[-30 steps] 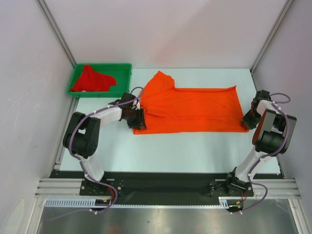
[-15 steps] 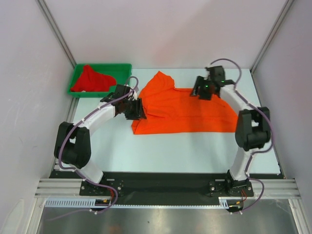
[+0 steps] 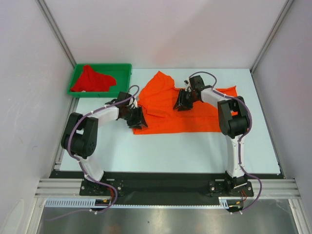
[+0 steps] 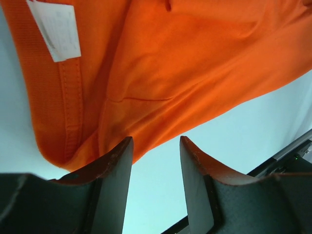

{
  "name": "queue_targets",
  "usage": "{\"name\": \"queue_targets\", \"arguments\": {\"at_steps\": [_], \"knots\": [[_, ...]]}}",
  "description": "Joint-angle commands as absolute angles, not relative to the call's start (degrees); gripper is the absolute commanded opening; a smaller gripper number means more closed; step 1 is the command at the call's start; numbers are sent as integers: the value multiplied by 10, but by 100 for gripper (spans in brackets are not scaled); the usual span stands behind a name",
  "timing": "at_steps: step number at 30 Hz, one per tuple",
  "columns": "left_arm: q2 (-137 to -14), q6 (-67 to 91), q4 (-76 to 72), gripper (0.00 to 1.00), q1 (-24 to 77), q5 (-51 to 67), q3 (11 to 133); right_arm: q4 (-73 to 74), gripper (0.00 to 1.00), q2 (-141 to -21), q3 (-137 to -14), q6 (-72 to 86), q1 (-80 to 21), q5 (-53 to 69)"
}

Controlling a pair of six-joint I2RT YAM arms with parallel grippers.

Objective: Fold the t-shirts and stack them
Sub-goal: Fold the tshirt

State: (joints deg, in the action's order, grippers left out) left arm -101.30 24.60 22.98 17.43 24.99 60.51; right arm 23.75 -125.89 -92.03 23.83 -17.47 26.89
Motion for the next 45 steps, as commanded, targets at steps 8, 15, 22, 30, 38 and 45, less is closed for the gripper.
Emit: {"name": "queue_targets", "arguments": {"at_steps": [8,15,22,30,38,45], "knots": [[-1022,249,205,49,161,276,597,183,43,-1277,-948,279,-181,310],[-1027,247,205,49,151,282,598,168,37,-1300,-954,292,-185,313],[-1033,257,205,49,148,277,593,171,24,-1315,-975,293,-179,307],[-1043,260,202,48,138,276,584,156,0,-1258,-924,292,-166,241],[-1054,264,199,48,135,279,581,126,0,-1231,-877,290,-160,232],[-1054,264,197,48,132,279,578,106,0,-1207,-845,294,-158,193]]}}
